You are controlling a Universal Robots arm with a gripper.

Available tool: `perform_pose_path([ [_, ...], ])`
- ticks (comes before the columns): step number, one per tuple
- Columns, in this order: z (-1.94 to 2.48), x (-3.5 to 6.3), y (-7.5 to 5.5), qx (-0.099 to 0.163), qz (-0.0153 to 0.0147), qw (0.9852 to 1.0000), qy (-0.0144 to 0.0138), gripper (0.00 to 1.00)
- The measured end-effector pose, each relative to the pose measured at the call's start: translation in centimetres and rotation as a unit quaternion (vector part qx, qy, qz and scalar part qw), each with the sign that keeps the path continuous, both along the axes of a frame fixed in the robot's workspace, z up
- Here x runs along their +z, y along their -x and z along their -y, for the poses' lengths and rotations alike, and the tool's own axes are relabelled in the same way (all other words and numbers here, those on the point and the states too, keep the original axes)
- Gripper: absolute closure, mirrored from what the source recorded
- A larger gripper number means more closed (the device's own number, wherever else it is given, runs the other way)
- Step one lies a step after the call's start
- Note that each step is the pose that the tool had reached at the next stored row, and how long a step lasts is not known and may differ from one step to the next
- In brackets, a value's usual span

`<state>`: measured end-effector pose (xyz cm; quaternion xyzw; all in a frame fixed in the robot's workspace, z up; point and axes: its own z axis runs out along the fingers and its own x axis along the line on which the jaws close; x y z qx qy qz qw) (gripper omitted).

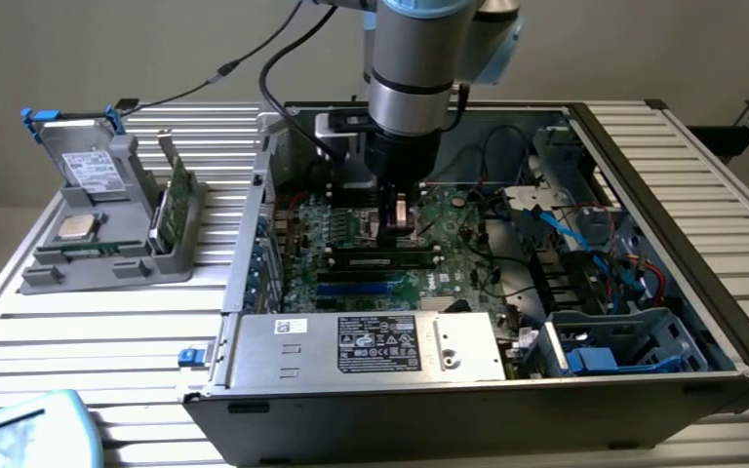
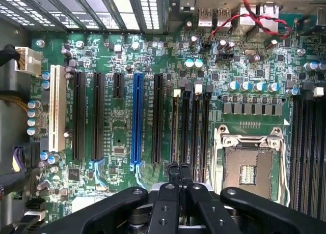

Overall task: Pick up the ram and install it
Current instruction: 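Press down the ram until it locks into place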

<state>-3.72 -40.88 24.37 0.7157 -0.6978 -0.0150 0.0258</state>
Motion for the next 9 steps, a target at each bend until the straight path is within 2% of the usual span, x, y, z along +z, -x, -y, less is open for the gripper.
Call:
perform_pose_path([
  [9,0.0,0.0,0.0,0.0,0.0,1.0,0.0,0.89],
])
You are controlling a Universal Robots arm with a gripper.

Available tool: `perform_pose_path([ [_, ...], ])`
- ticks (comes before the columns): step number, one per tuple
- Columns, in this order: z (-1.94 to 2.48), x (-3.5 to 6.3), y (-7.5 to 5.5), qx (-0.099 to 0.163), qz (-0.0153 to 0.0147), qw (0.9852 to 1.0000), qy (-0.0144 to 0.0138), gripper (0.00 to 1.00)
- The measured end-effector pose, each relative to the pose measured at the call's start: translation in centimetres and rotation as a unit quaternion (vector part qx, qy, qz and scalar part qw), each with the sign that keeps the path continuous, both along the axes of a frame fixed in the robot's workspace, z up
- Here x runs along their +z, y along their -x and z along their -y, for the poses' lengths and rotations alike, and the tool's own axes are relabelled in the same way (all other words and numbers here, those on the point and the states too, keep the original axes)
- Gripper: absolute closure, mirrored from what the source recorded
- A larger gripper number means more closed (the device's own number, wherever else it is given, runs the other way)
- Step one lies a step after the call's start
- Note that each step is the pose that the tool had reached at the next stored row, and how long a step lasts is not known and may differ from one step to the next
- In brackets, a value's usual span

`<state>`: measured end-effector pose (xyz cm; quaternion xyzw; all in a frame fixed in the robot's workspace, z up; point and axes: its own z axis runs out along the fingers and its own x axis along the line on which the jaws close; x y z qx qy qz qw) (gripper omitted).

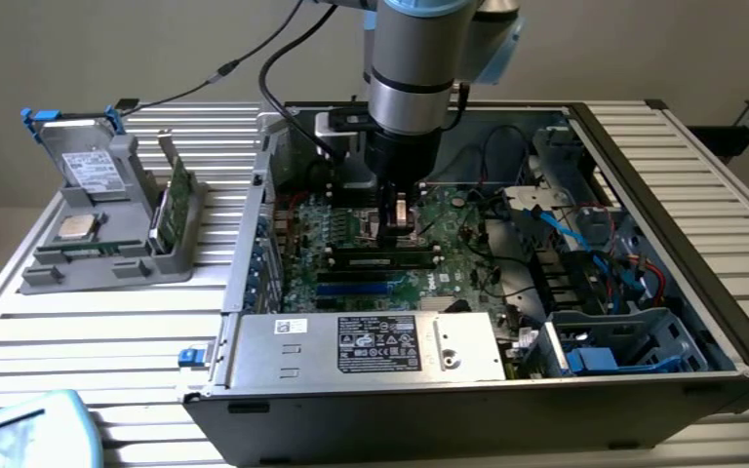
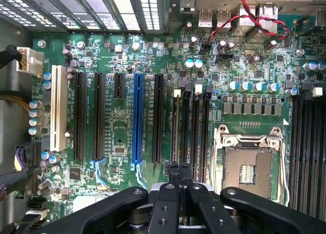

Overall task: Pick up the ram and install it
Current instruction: 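Press down the ram until it locks into place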

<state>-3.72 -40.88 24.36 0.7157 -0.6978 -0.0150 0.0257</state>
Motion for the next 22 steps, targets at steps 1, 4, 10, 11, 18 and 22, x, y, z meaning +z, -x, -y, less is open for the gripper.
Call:
perform_pose_path([
  [1,0.0,0.0,0.0,0.0,0.0,1.0,0.0,0.89],
  [4,0.0,0.0,0.0,0.0,0.0,1.0,0.0,0.89],
  [10,0.01,-0.01,0.01,-0.027,0.0,0.9996,-0.0006,0.89],
  [11,0.01,-0.01,0.01,-0.035,0.0,0.9994,-0.0006,0.89],
  [18,0.01,-0.01,0.01,-0.086,0.0,0.9963,-0.0003,0.89],
  [22,0.01,-0.01,0.01,-0.109,0.0002,0.994,0.0005,0.89],
])
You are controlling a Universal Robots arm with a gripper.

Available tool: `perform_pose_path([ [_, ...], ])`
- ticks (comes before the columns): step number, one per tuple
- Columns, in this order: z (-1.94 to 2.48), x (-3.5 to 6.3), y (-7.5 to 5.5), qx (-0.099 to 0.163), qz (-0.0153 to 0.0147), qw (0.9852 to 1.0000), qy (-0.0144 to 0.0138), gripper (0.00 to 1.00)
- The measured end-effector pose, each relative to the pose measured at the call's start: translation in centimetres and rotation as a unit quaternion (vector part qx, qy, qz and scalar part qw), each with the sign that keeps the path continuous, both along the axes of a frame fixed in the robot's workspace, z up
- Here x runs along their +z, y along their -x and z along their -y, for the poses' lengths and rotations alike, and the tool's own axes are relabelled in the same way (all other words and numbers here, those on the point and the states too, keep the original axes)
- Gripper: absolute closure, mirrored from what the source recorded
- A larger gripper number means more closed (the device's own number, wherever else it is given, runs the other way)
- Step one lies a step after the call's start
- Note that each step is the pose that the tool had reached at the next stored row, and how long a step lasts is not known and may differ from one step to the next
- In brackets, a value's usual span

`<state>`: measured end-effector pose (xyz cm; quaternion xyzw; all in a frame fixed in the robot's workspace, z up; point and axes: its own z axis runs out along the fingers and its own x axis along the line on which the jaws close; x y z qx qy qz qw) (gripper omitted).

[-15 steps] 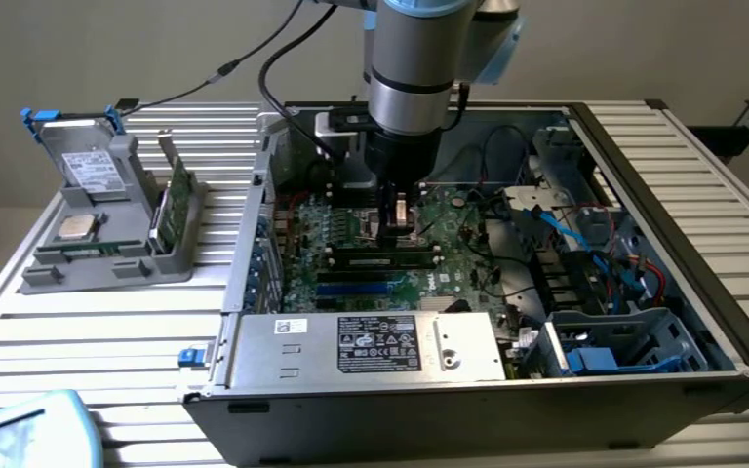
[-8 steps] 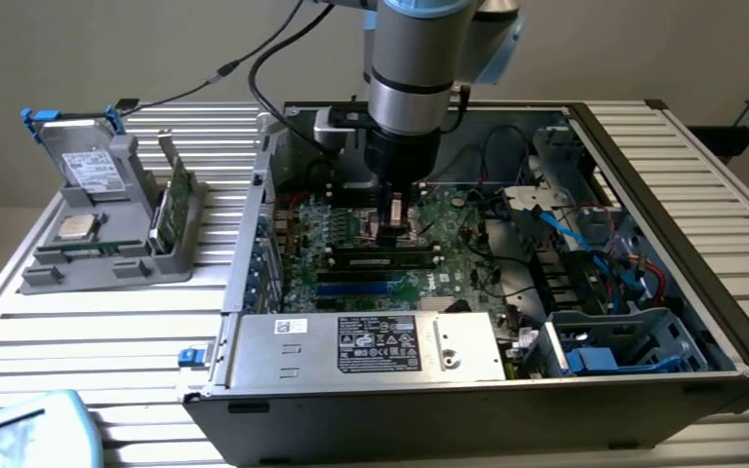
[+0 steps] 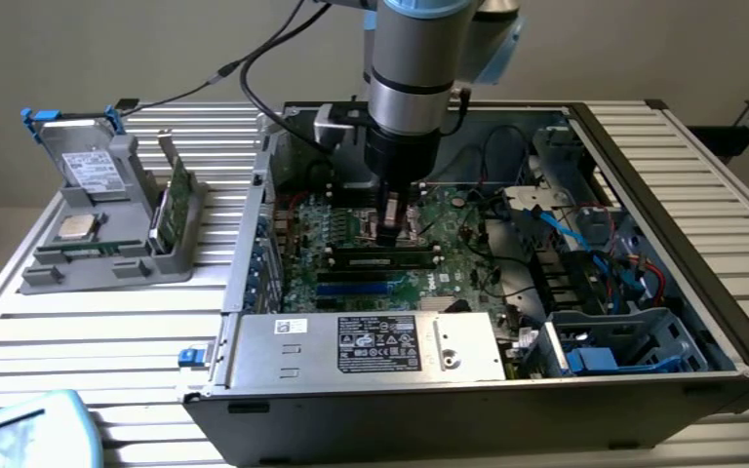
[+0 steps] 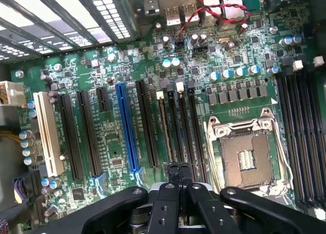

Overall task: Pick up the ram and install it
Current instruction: 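Press down the ram until it locks into place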

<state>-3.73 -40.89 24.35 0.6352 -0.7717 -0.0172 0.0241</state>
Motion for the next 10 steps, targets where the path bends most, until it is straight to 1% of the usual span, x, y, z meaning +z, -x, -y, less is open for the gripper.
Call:
perform_pose_path([
  [6,0.01,0.0,0.0,-0.03,0.0011,0.9996,0.0025,0.89],
  [10,0.01,-0.01,0.0,-0.052,0.0016,0.9986,0.0041,0.89],
])
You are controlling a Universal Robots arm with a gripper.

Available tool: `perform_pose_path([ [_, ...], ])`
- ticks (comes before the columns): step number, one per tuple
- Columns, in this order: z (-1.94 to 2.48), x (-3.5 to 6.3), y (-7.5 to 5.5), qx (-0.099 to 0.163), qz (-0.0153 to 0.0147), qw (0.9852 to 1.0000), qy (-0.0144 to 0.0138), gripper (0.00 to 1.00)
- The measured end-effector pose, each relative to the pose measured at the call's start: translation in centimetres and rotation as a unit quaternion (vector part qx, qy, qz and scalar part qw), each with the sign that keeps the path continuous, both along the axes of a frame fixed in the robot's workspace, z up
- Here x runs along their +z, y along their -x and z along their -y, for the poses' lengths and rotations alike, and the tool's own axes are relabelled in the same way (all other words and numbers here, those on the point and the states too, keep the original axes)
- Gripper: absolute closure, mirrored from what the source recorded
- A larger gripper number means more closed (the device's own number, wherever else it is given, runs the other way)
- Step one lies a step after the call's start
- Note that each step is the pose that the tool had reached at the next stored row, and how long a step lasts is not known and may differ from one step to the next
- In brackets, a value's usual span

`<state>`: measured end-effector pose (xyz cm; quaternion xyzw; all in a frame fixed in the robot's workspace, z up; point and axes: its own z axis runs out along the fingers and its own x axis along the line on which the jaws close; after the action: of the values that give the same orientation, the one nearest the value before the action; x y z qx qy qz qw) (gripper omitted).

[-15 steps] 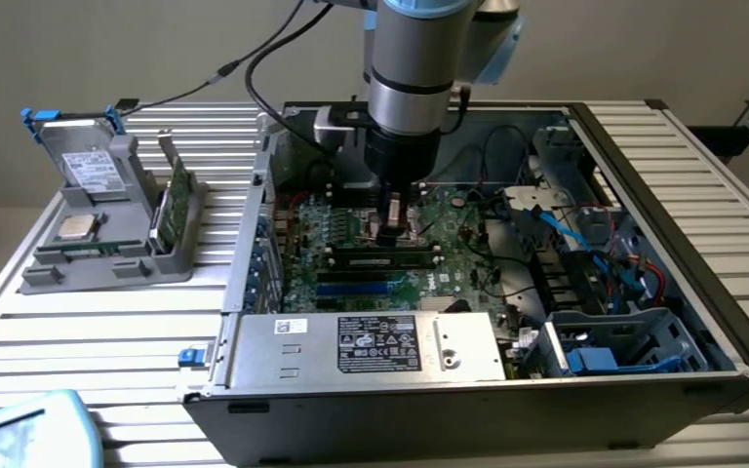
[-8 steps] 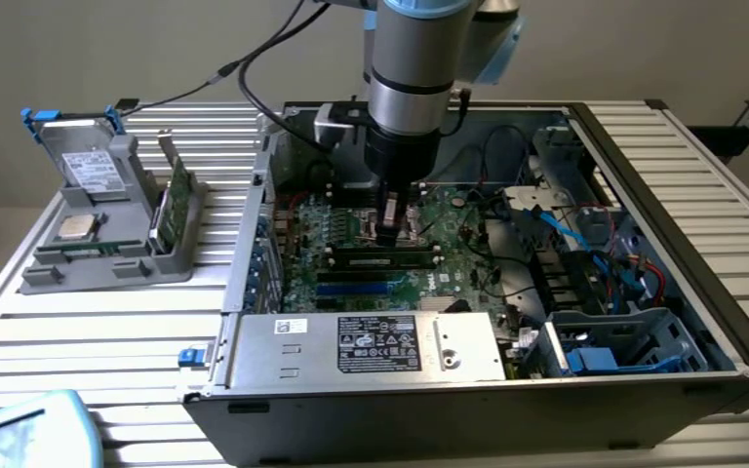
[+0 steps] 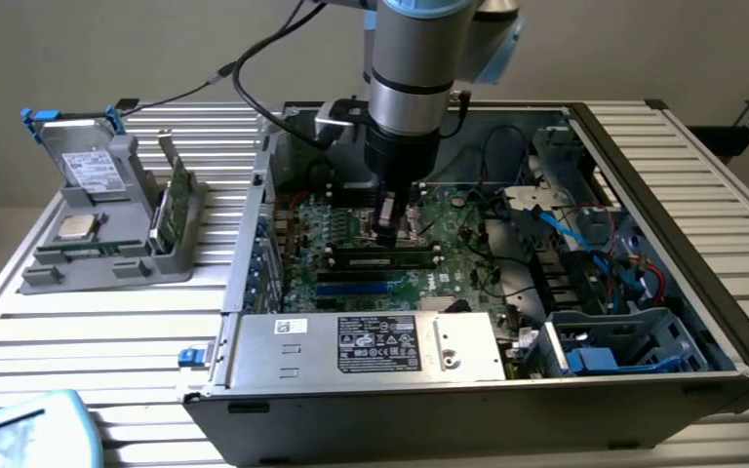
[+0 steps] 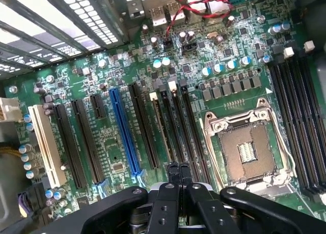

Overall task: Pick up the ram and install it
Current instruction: 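Press down the ram until it locks into place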

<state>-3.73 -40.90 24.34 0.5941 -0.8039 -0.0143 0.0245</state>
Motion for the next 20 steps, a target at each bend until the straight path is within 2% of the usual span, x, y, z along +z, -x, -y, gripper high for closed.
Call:
perform_pose_path([
  [6,0.0,0.0,0.0,-0.042,0.0001,0.9991,0.0008,0.89],
  [11,0.0,0.0,0.0,-0.081,0.0,0.9967,0.0009,0.89],
  [16,0.0,0.0,0.0,-0.122,0.0,0.9925,0.001,0.89],
  [20,0.0,0.0,0.0,-0.157,0.0,0.9877,0.0009,0.89],
])
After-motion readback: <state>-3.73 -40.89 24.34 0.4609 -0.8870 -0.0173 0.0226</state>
